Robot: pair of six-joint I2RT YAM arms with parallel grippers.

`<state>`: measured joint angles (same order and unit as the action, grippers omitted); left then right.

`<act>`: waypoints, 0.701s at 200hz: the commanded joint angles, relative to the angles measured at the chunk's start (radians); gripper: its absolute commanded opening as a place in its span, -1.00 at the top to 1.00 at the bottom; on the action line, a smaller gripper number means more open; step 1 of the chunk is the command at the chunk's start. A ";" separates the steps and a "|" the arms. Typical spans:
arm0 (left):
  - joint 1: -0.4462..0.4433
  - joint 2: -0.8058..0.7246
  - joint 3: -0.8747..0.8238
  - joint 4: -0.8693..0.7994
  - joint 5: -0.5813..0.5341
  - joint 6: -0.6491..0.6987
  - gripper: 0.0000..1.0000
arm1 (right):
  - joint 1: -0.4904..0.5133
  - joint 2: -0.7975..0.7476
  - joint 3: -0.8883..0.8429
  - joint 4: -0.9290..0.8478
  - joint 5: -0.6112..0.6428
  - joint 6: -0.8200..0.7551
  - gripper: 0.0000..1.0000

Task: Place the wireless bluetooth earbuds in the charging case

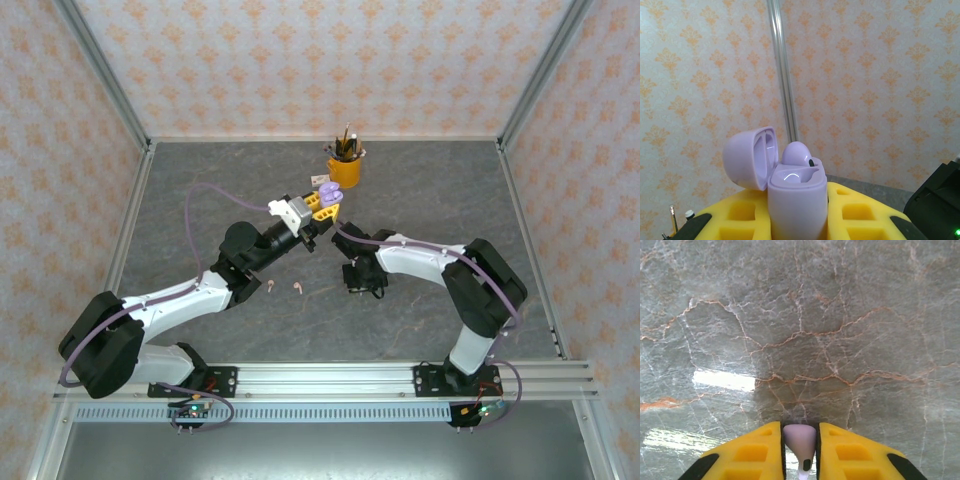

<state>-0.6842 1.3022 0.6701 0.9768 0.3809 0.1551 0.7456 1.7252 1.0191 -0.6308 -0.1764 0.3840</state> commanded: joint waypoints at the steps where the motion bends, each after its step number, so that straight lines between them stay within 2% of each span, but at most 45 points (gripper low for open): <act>1: 0.009 -0.016 -0.010 0.043 0.007 -0.008 1.00 | 0.005 -0.017 -0.020 0.002 0.052 0.005 0.62; 64: 0.009 -0.015 0.000 0.031 0.015 -0.008 1.00 | 0.005 -0.190 -0.049 -0.009 0.118 0.041 0.66; 140: 0.009 -0.036 0.017 -0.001 0.040 0.019 1.00 | -0.002 -0.530 0.015 -0.104 0.268 0.033 0.67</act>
<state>-0.6842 1.3018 0.6701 0.9749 0.3885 0.1581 0.7456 1.2949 0.9813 -0.6556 -0.0212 0.4149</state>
